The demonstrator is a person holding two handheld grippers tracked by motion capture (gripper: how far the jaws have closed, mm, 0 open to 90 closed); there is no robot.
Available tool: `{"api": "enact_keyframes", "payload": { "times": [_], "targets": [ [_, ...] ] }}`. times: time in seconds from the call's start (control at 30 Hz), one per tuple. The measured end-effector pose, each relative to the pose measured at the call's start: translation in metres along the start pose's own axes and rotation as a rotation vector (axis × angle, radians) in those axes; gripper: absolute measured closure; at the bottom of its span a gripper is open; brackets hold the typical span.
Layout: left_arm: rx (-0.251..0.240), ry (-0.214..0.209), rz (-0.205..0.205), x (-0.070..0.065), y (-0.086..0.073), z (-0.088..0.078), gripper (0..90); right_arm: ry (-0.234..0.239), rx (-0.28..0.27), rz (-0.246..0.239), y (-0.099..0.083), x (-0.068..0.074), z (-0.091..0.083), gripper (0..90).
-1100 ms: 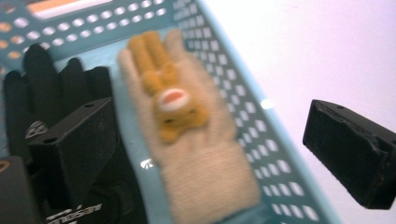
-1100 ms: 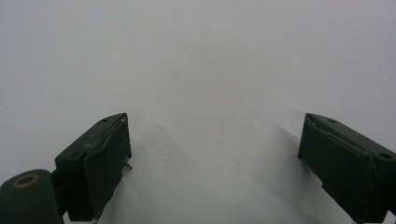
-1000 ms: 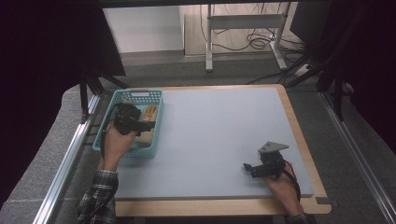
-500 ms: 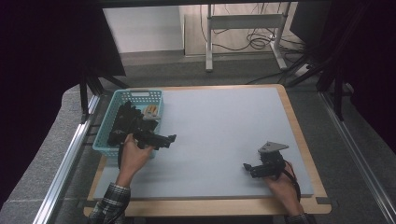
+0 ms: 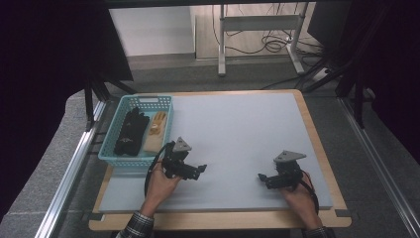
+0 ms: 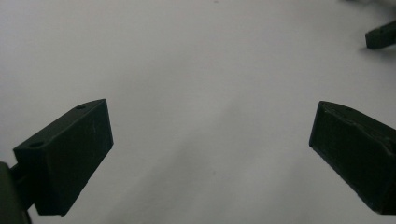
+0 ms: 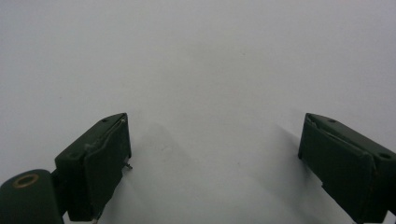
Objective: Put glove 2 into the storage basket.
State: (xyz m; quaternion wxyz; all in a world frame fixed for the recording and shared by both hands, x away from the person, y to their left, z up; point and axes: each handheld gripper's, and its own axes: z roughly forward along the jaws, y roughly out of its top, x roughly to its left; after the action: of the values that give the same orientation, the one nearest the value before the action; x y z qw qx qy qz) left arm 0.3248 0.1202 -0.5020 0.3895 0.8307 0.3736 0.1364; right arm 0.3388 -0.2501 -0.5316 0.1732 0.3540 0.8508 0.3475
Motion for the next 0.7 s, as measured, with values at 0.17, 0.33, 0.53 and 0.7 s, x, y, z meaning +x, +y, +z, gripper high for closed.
{"api": "enact_keyframes", "payload": {
  "times": [0.17, 0.33, 0.53, 0.7],
  "targets": [
    [0.018, -0.014, 0.008, -0.008, -0.014, 0.014, 0.1, 0.0, 0.0, 0.0, 0.0, 0.0, 0.0, 8.9],
    [0.043, -0.009, 0.019, -0.014, -0.026, 0.025, 0.2, 0.0, 0.0, 0.0, 0.0, 0.0, 0.0, 8.9],
    [0.076, 0.023, 0.043, -0.018, -0.033, 0.031, 0.4, 0.0, 0.0, -0.001, 0.0, 0.0, 0.0, 8.9],
    [0.088, 0.012, 0.024, -0.017, -0.033, 0.032, 0.2, -0.001, 0.0, -0.001, 0.0, 0.0, 0.0, 8.9]
  ]
}}
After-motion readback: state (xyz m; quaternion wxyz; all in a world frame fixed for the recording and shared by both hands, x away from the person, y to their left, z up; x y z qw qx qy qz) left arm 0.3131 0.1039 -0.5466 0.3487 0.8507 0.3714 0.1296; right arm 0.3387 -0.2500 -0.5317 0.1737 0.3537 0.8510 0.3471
